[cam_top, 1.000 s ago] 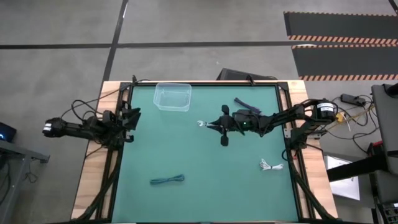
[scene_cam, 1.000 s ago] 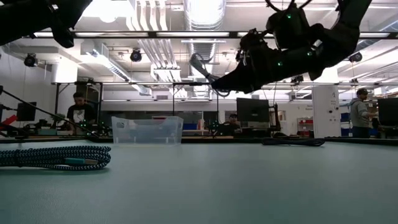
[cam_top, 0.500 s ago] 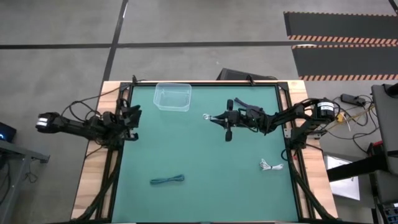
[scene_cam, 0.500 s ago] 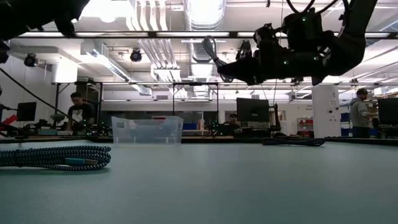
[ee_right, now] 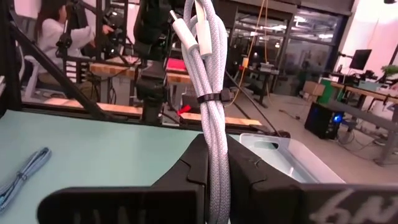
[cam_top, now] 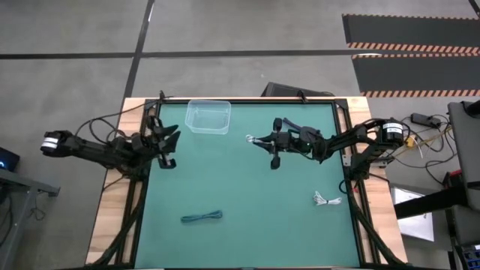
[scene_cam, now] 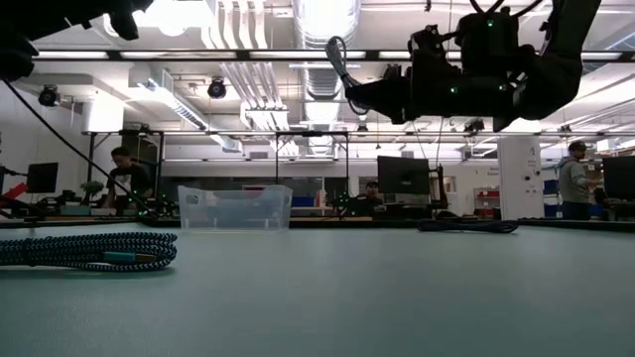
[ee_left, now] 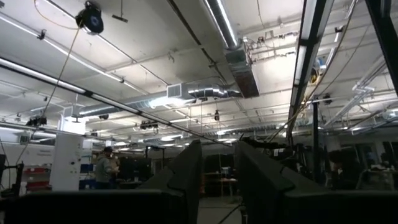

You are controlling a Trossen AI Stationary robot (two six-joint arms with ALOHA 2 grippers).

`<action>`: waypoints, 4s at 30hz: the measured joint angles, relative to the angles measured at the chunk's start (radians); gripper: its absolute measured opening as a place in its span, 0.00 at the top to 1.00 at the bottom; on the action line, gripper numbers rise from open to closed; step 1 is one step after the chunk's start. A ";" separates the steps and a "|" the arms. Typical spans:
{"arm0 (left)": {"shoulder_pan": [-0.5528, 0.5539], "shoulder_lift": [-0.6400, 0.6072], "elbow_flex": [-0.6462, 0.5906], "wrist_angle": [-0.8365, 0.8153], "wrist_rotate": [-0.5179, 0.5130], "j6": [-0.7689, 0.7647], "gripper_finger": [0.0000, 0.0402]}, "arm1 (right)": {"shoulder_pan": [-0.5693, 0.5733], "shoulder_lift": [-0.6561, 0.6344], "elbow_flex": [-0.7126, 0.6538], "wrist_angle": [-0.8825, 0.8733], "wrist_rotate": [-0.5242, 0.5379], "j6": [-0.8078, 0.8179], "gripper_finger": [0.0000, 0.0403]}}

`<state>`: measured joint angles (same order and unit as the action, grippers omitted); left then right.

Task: Pick and place USB-C Cables
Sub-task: Put the light blue charger cable into the transparent bin

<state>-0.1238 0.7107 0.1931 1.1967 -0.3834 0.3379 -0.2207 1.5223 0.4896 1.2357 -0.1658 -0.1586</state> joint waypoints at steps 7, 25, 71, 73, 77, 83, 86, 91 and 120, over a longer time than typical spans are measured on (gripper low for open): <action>0.000 0.103 0.047 -0.004 0.002 -0.045 0.80 | 0.007 0.019 0.000 0.126 0.000 0.000 0.96; 0.000 0.372 0.169 -0.001 0.008 -0.045 0.80 | 0.004 0.087 0.052 0.334 0.002 -0.017 0.96; 0.171 0.902 0.579 -0.001 0.166 -0.124 0.49 | 0.004 0.089 0.079 0.287 0.007 0.017 0.96; 0.174 0.908 0.591 -0.004 0.173 -0.123 0.49 | 0.004 0.089 0.079 0.287 0.006 0.017 0.96; 0.180 0.910 0.596 -0.003 0.175 -0.123 0.51 | 0.004 0.089 0.079 0.284 0.006 0.017 0.96; 0.183 0.910 0.595 -0.004 0.174 -0.123 0.63 | 0.004 0.089 0.079 0.280 0.006 0.017 0.96; 0.184 0.910 0.595 -0.004 0.175 -0.122 0.70 | 0.004 0.089 0.079 0.279 0.007 0.017 0.96; 0.184 0.910 0.595 -0.010 0.174 -0.122 0.84 | 0.004 0.089 0.079 0.271 0.008 0.014 0.96; 0.191 0.733 0.632 -0.473 0.082 -0.116 0.96 | 0.000 -0.096 0.078 -0.039 0.120 0.030 0.56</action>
<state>0.0674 1.4432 0.8249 0.7232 -0.3018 0.2222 -0.2207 1.4267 0.5678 1.1968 -0.0457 -0.1291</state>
